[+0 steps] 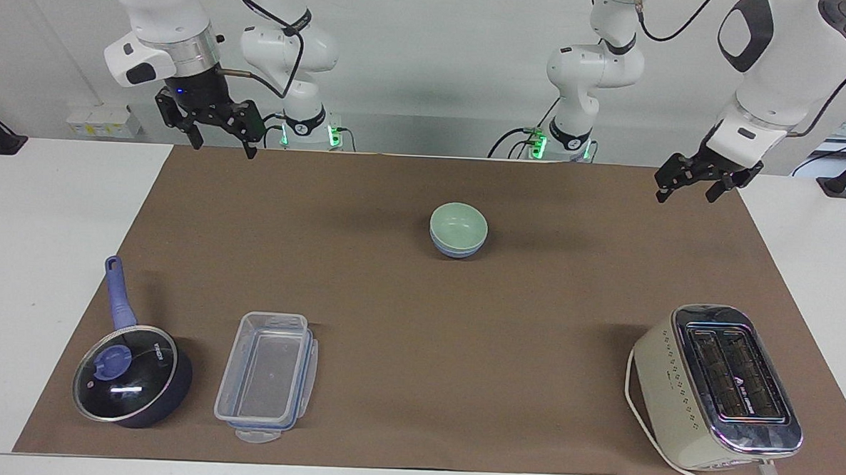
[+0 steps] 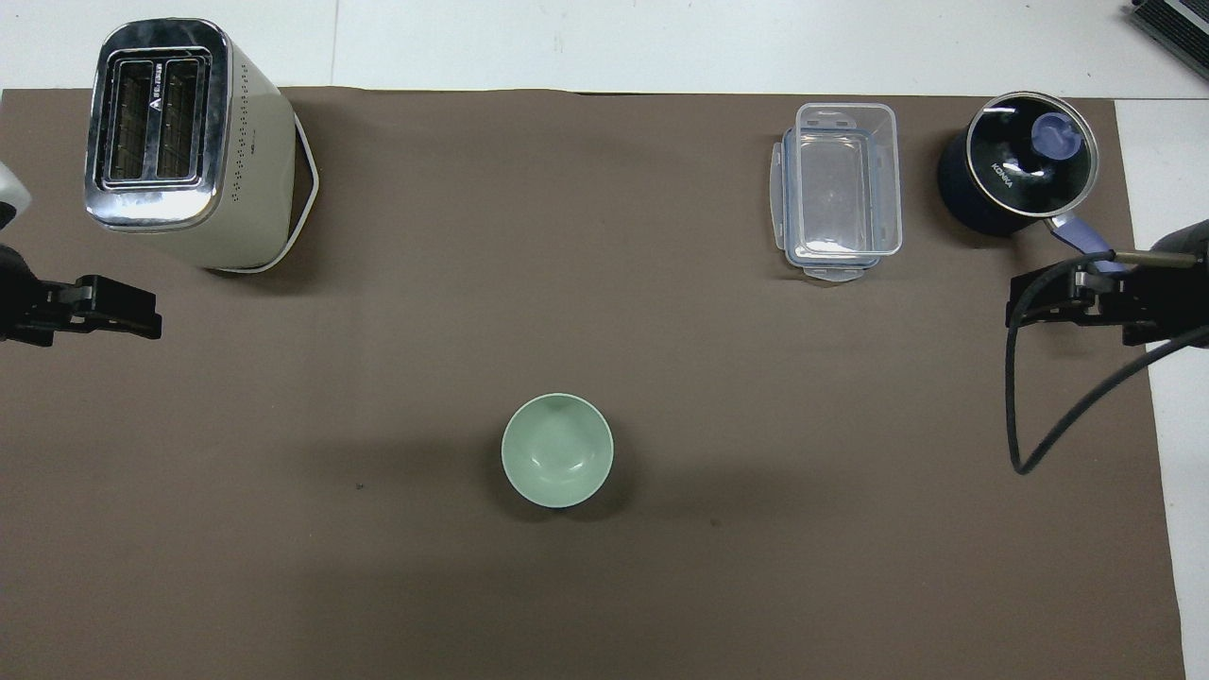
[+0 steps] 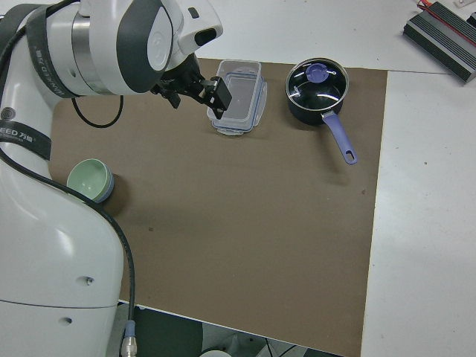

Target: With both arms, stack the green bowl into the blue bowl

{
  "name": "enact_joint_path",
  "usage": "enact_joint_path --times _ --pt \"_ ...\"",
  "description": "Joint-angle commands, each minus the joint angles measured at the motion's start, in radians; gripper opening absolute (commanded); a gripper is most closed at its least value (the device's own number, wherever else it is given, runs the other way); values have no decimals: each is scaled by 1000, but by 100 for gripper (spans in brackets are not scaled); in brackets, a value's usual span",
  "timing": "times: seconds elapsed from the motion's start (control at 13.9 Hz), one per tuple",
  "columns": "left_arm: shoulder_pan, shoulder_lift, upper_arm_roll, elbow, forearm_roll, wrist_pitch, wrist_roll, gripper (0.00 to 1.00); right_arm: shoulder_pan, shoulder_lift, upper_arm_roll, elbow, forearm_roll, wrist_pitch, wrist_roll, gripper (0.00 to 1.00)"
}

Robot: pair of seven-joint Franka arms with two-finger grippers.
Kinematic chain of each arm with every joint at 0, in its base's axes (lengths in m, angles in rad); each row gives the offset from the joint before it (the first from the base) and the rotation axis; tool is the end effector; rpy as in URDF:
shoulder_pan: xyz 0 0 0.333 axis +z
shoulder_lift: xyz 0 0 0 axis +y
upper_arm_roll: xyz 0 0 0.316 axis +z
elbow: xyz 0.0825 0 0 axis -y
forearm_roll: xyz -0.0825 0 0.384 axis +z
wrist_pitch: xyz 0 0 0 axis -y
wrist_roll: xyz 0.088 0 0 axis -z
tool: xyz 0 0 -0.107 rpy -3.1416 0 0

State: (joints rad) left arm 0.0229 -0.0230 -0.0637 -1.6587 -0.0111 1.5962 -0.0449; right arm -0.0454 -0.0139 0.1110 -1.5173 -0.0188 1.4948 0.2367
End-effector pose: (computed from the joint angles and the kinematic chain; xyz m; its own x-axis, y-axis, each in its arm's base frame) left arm 0.5470 -0.0239 0.5978 0.9992 0.0045 -0.0399 0.0048 -1.0000 0.0078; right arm 0.5417 0.0339 0.6505 0.9852 -0.1716 -0.0037 -0.1715 -0.9849 0.0218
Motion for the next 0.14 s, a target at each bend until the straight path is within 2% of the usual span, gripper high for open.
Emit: enact_joint_path --times 0.0,0.07 --pt "15 8 -10 19 11 -21 10 100 -10 -21 4 -24 20 7 -30 100" --pt "15 6 -10 19 11 -21 8 100 -11 -21 4 -24 20 7 -30 100"
